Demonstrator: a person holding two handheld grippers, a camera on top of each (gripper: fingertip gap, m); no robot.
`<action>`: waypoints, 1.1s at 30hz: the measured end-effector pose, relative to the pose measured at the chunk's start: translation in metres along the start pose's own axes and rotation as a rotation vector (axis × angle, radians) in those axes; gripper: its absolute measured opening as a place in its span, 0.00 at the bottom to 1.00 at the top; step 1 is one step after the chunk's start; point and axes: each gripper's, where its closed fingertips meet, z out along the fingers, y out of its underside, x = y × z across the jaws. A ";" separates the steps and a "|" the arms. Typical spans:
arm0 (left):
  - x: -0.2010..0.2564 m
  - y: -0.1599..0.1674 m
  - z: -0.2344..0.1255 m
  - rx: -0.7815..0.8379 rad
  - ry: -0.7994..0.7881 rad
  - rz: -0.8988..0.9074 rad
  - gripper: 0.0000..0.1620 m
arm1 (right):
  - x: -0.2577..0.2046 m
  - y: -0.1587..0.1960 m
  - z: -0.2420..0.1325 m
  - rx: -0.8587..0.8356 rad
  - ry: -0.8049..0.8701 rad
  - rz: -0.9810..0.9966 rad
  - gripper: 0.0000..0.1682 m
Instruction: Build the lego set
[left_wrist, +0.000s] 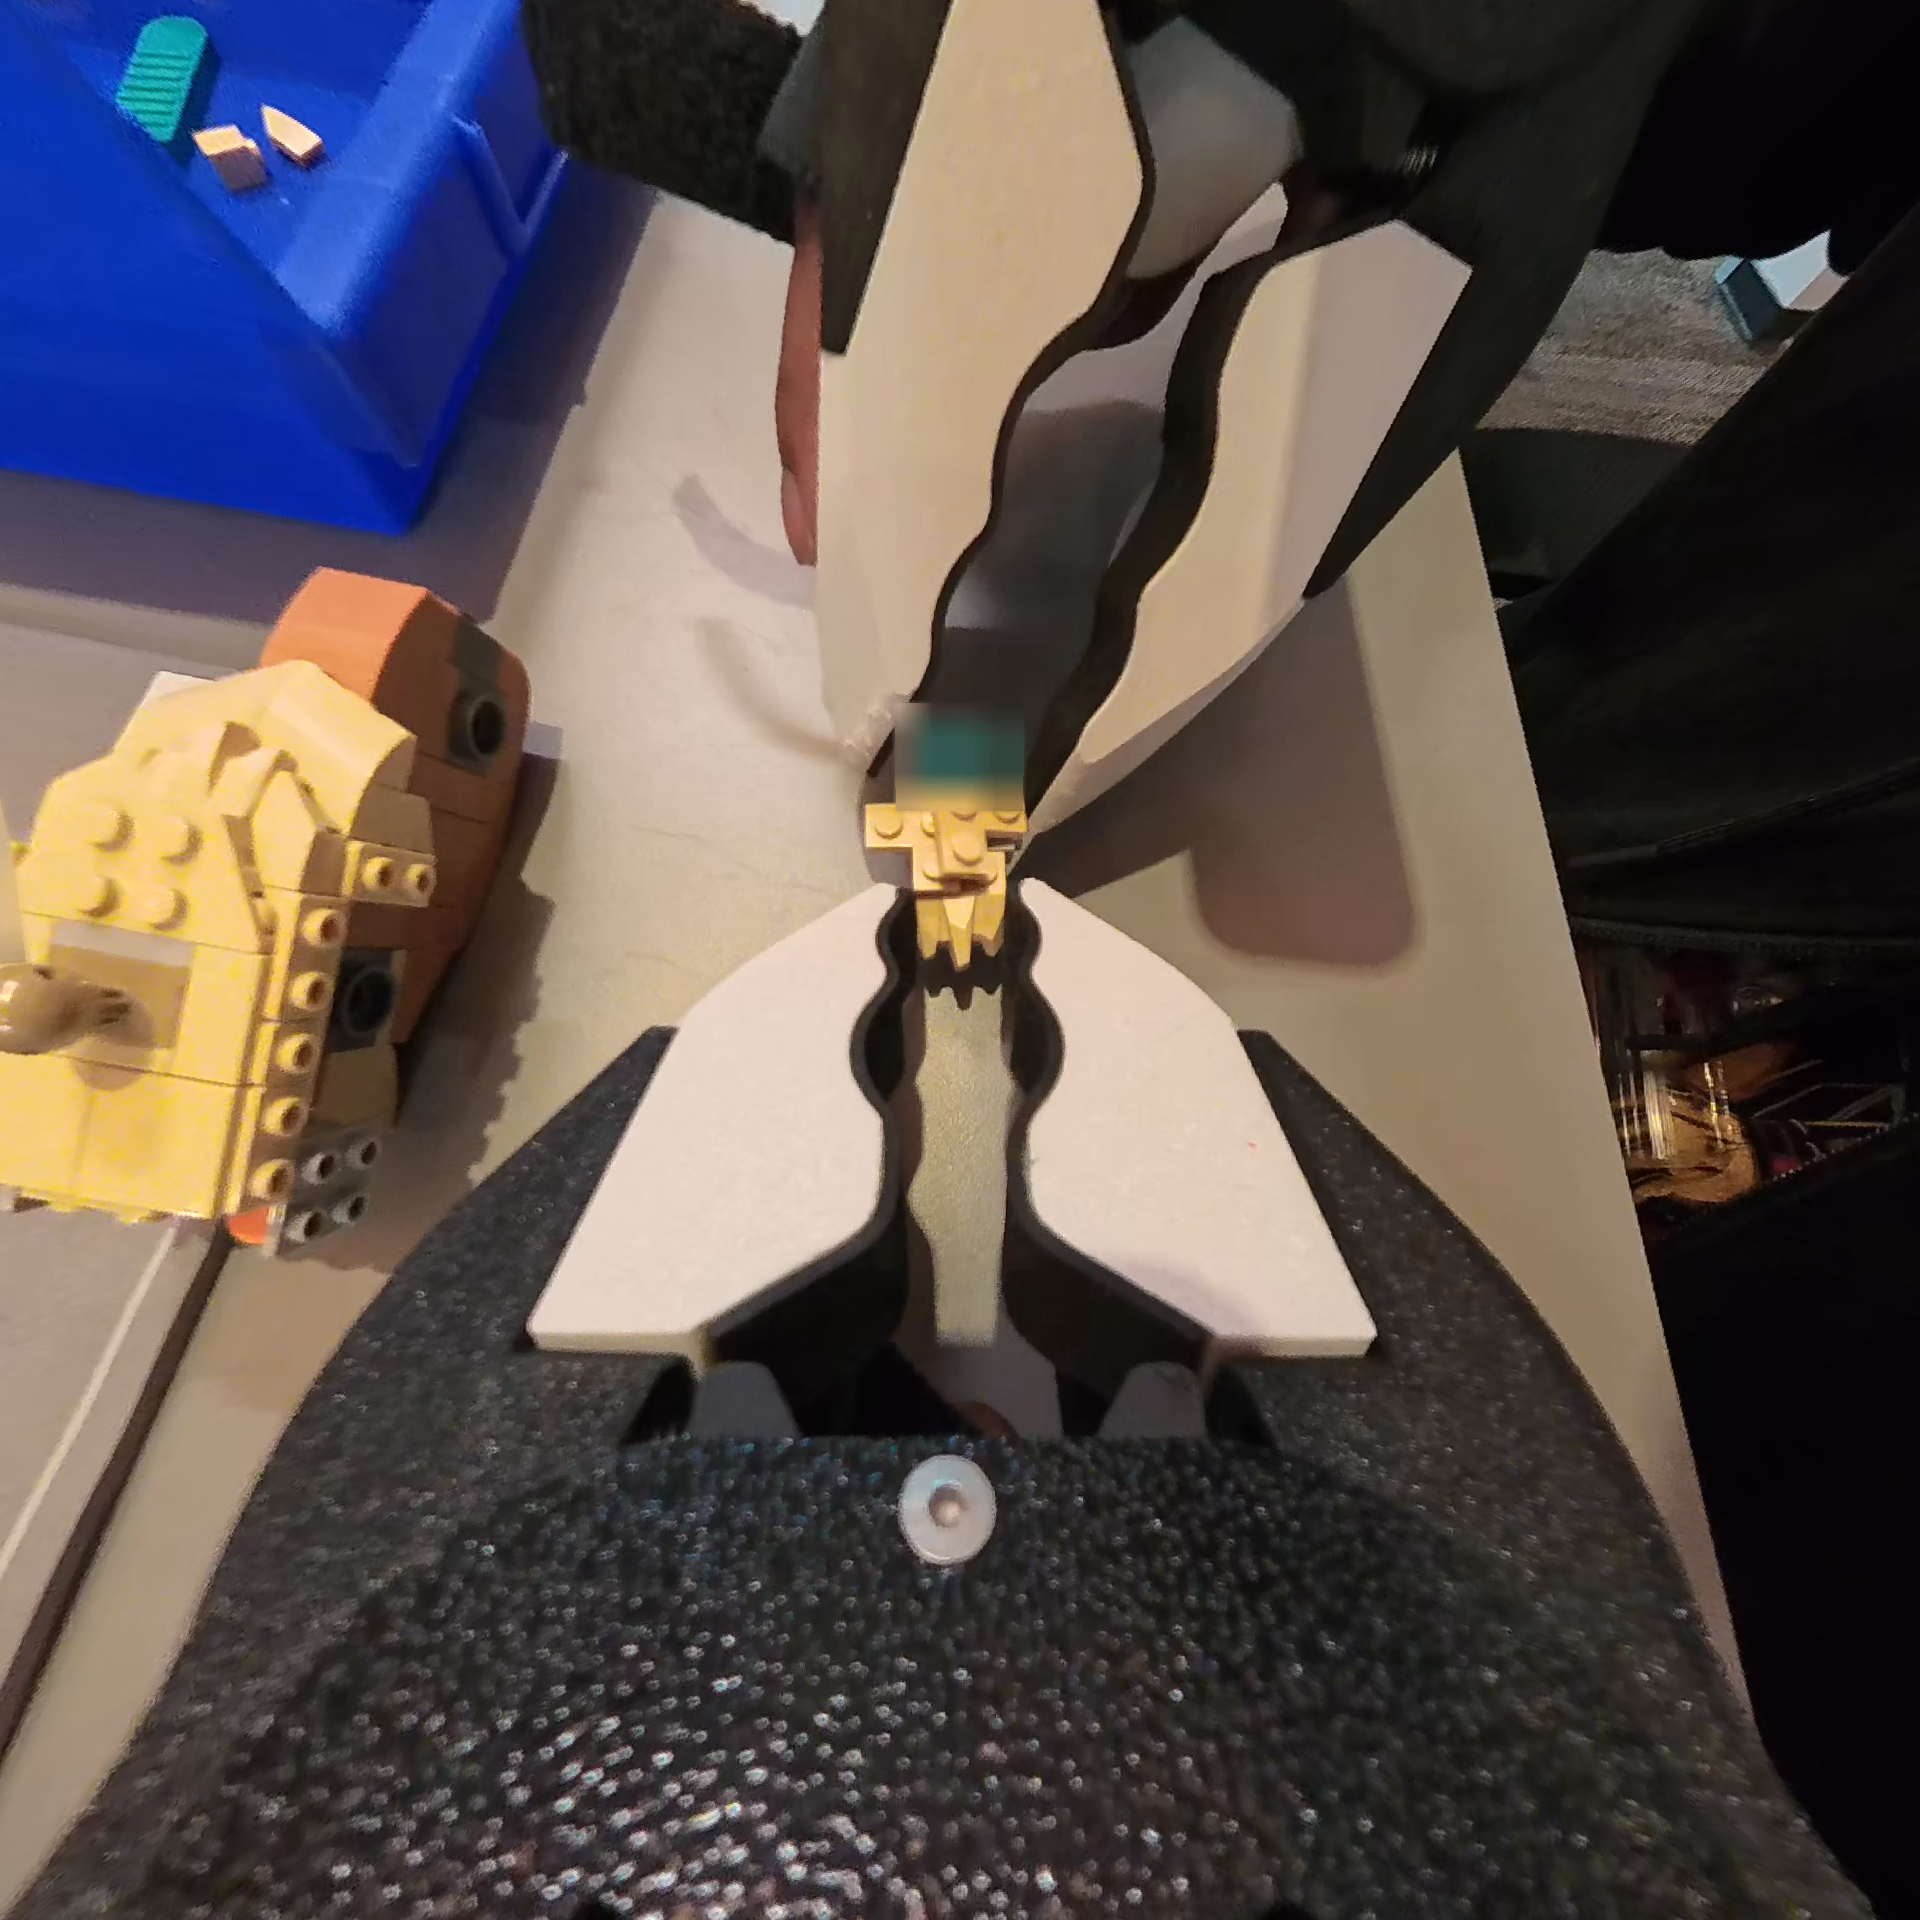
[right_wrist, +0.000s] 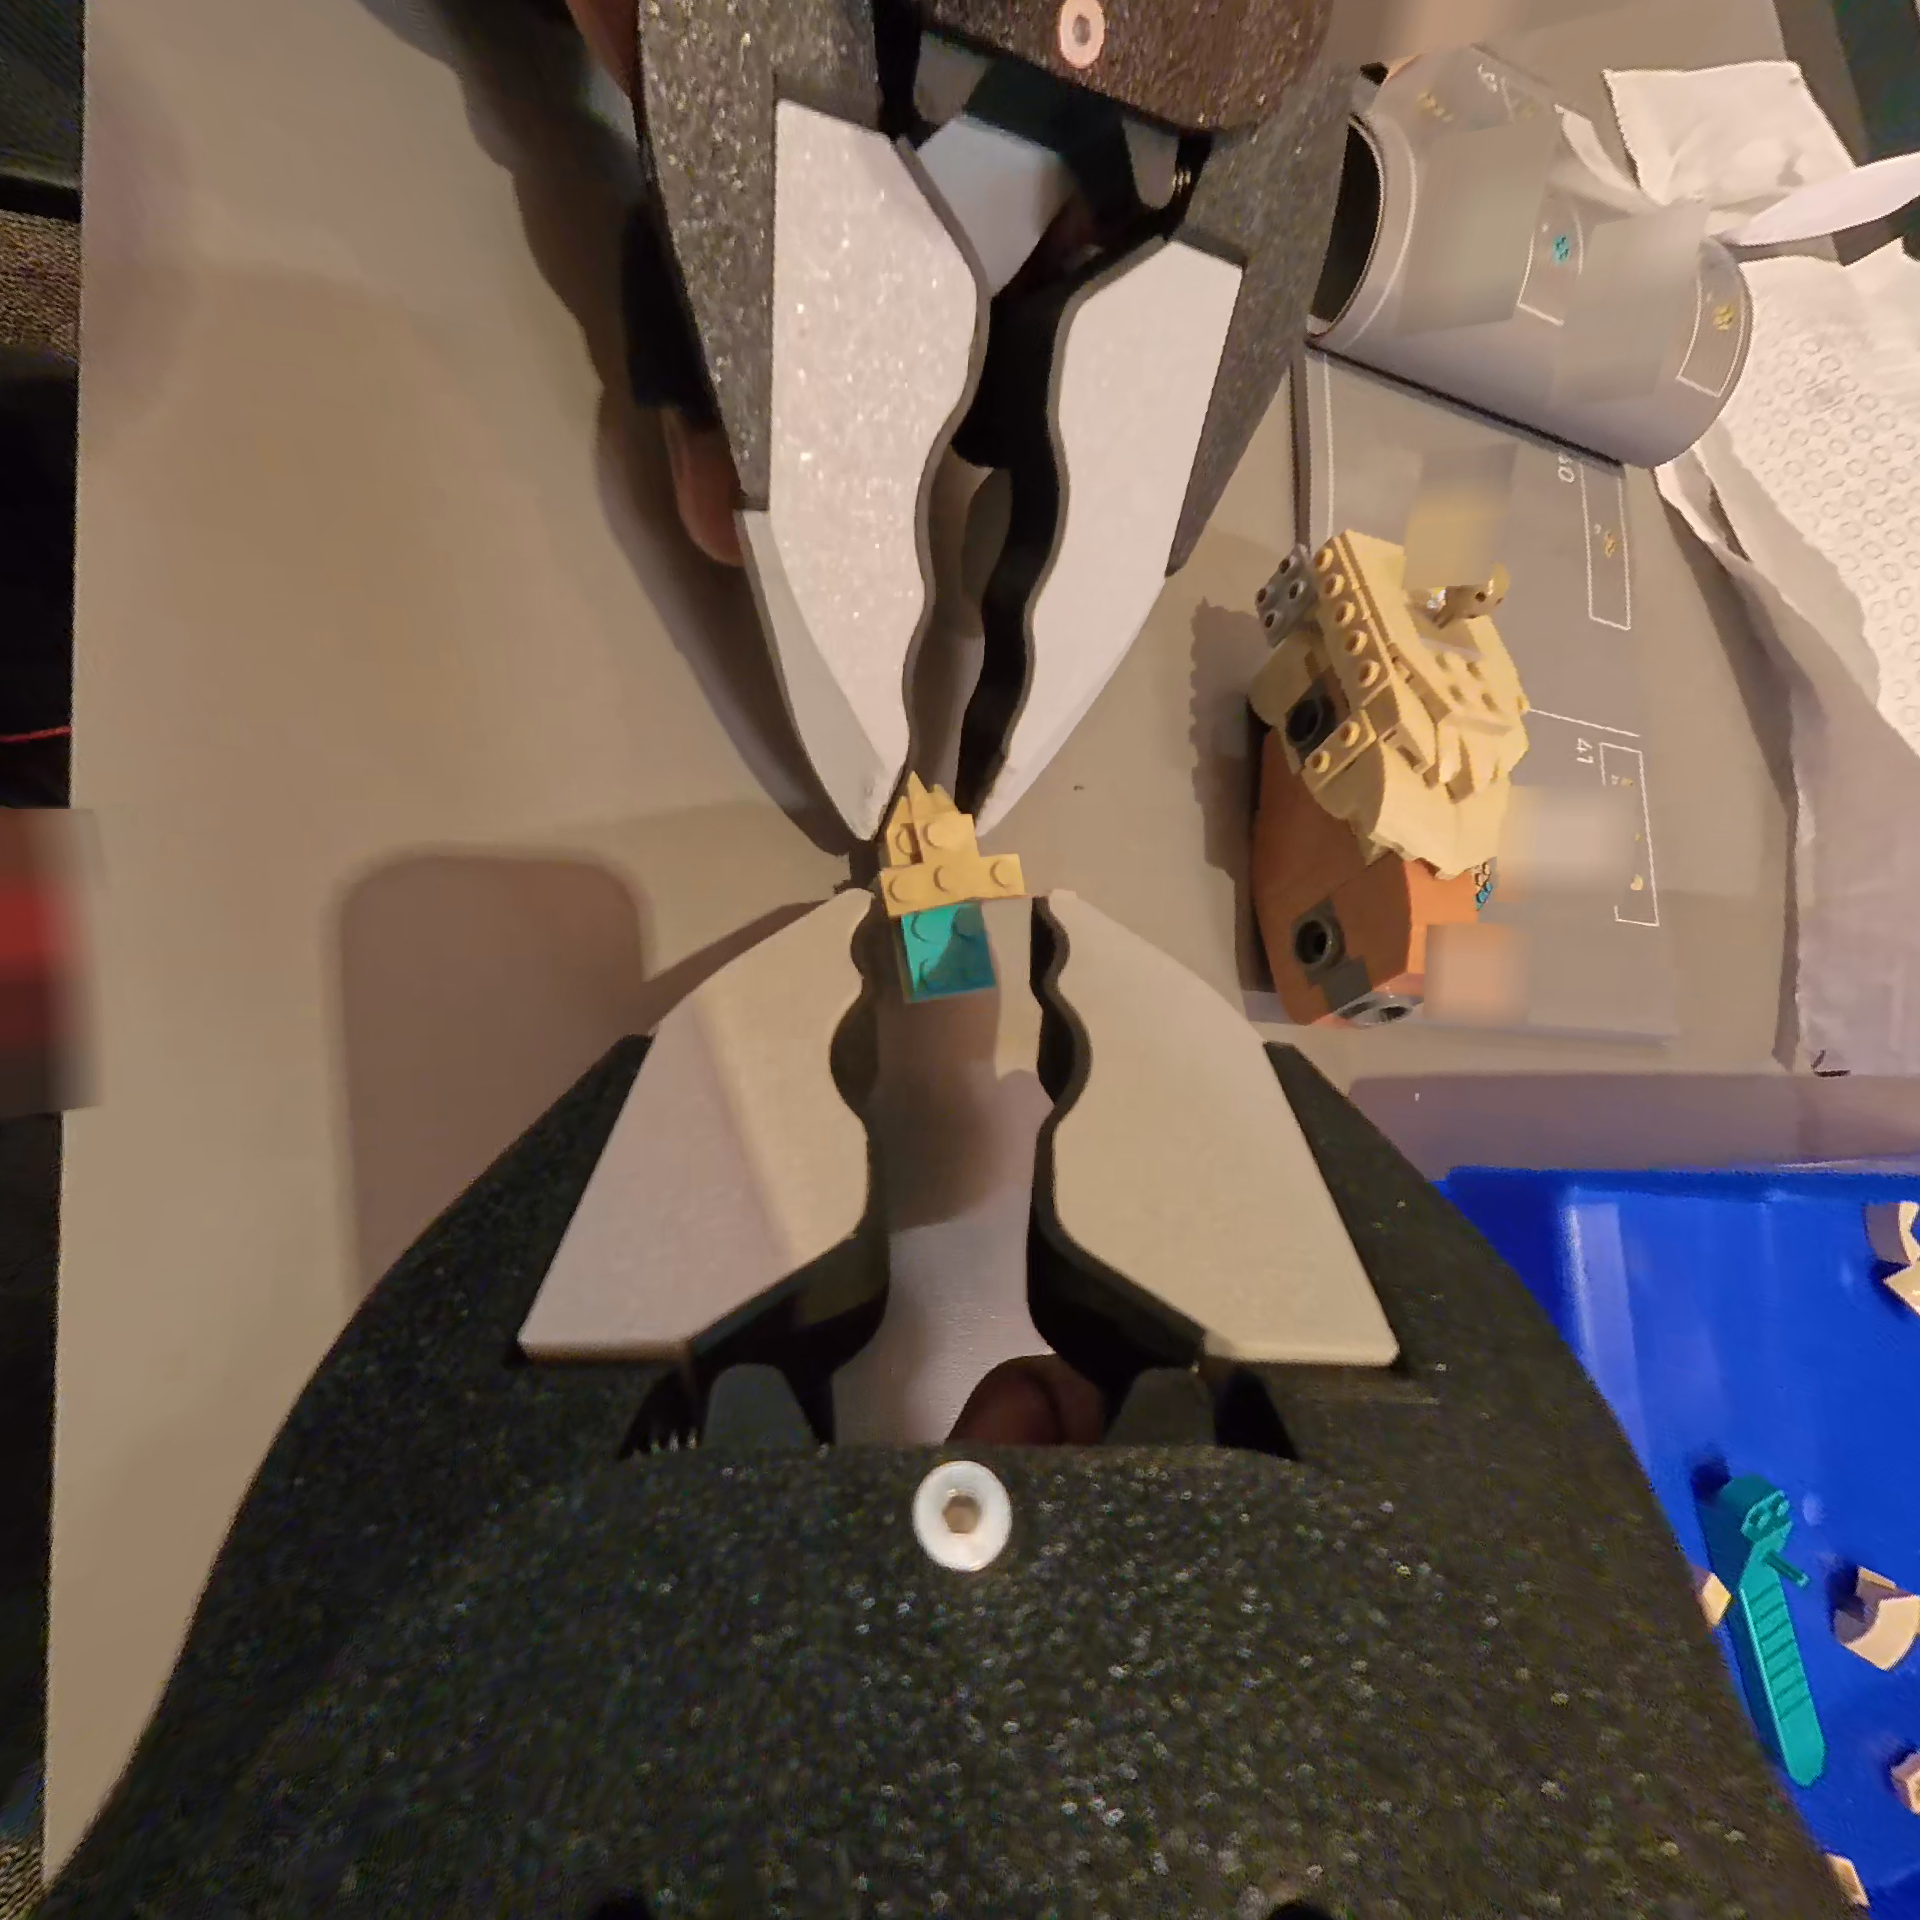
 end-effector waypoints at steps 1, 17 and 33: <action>0.000 0.000 0.000 0.001 0.005 -0.005 0.09 | 0.000 0.000 0.000 0.002 -0.001 -0.002 0.15; 0.001 -0.002 -0.001 0.014 0.020 -0.029 0.09 | -0.001 -0.001 0.000 0.016 0.021 -0.001 0.17; -0.002 0.003 0.003 -0.026 -0.025 -0.016 0.09 | -0.002 0.007 0.005 -0.010 -0.049 0.257 0.16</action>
